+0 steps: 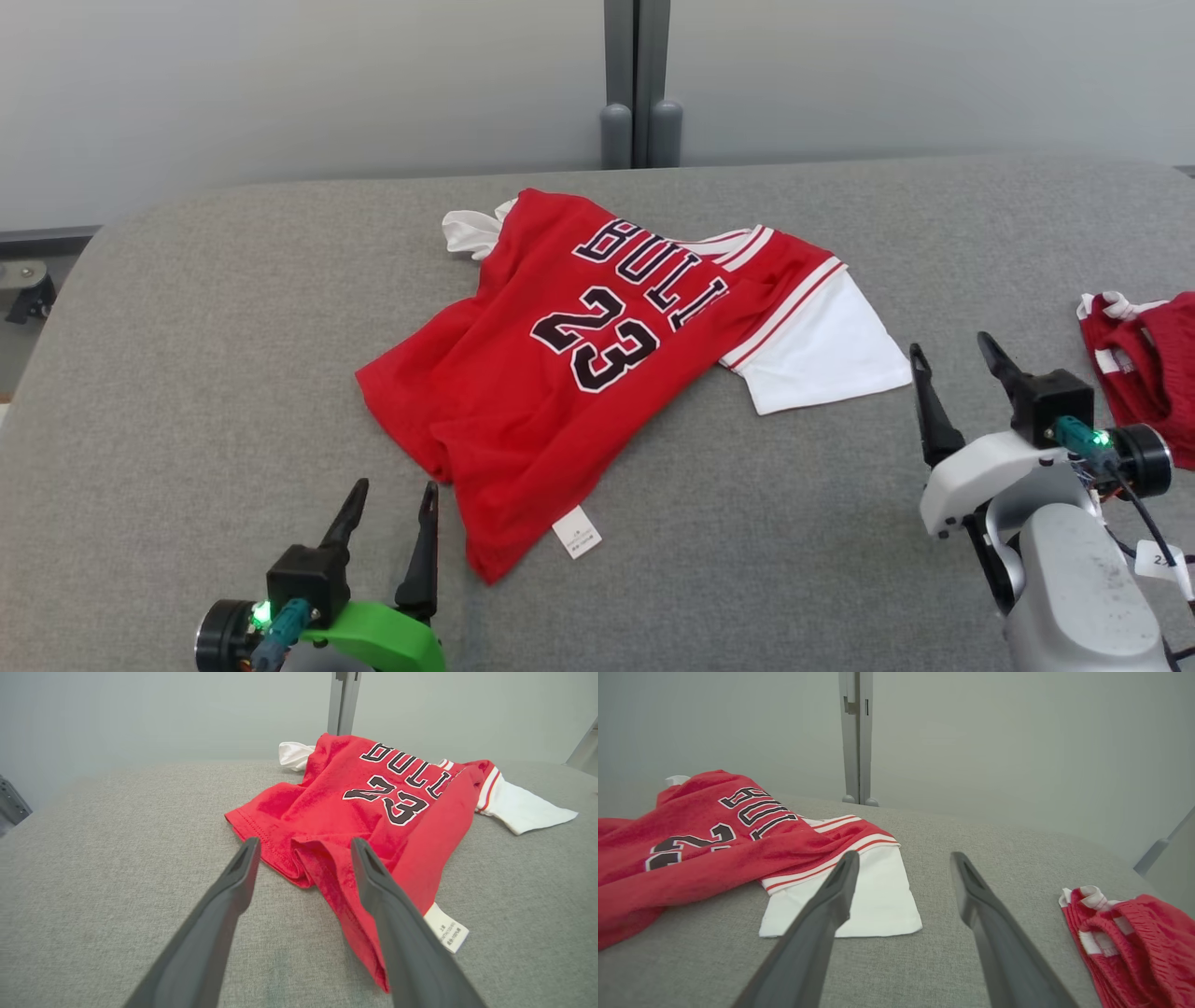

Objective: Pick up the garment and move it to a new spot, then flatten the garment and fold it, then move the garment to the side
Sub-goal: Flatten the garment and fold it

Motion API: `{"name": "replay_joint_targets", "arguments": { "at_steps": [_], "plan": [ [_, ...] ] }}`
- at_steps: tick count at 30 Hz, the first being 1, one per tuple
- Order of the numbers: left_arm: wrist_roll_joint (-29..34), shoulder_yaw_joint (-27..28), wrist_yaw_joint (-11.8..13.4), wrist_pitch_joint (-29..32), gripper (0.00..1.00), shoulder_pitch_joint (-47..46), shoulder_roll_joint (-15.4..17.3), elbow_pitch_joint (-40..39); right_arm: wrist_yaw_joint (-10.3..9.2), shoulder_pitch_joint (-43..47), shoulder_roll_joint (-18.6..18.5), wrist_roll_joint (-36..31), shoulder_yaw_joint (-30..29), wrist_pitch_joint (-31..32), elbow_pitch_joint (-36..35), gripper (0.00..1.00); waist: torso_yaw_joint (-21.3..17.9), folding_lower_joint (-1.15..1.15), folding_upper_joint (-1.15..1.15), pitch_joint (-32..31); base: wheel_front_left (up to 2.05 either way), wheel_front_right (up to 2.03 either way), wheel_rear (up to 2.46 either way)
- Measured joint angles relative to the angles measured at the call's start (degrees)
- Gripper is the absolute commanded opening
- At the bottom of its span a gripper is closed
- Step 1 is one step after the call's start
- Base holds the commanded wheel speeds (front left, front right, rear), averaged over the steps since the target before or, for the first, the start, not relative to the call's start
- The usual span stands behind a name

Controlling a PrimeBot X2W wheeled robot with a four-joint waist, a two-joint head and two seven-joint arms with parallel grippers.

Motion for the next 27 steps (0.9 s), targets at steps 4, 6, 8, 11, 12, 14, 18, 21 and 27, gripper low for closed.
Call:
{"name": "replay_joint_targets", "arguments": {
  "at_steps": [4,6,8,11,12,14,18,21,27],
  "plan": [
    [0.4,3.0,-0.3,0.0,1.00,1.0,-1.4,-1.4,0.00,2.8,0.1,2.4,3.1,0.0,-3.1,1.00,-0.5,0.00,0.00,-0.3,0.00,0.00,0.00],
    [0.7,4.3,-0.9,0.0,1.00,2.1,-2.1,-1.3,0.00,5.4,0.1,3.8,4.6,0.0,-4.1,1.00,-0.9,0.00,0.00,-0.4,0.00,0.00,0.00],
    [0.7,4.1,-1.2,0.0,1.00,2.6,-2.4,-0.5,0.00,6.2,0.1,4.2,5.0,0.0,-4.1,1.00,-1.0,0.00,0.00,-0.5,0.00,0.00,0.00],
    [0.0,3.6,-1.8,0.0,1.00,2.9,-2.6,0.4,0.00,6.9,0.1,4.5,5.6,0.0,-4.2,1.00,-1.4,0.00,0.00,-0.5,0.00,0.00,0.00],
    [-0.3,3.3,-1.9,0.0,1.00,2.9,-2.6,0.5,0.00,6.9,0.1,4.5,5.6,0.0,-4.2,1.00,-1.4,0.00,0.00,-0.5,0.00,0.00,0.00],
    [-1.3,2.3,-2.0,0.0,1.00,2.9,-2.6,0.9,0.00,6.9,0.1,4.5,5.5,0.0,-4.1,1.00,-1.5,0.00,0.00,-0.4,0.00,0.00,0.00],
    [-3.6,0.2,-2.1,0.0,1.00,2.9,-2.7,2.6,0.00,6.8,0.1,4.1,5.3,0.0,-4.1,1.00,-1.7,0.00,0.00,0.1,0.00,0.00,0.00],
    [-5.1,-2.1,-2.2,0.0,1.00,2.8,-2.7,4.6,0.00,6.5,0.1,4.1,5.3,0.0,-3.9,1.00,-1.8,0.00,0.00,0.7,0.00,0.00,0.00],
    [-7.9,-6.9,-2.3,0.0,1.00,1.3,-2.7,7.6,0.00,5.8,0.1,3.6,5.4,0.0,-3.6,1.00,-2.4,0.00,0.00,2.1,0.00,0.00,0.00]
  ]
}}
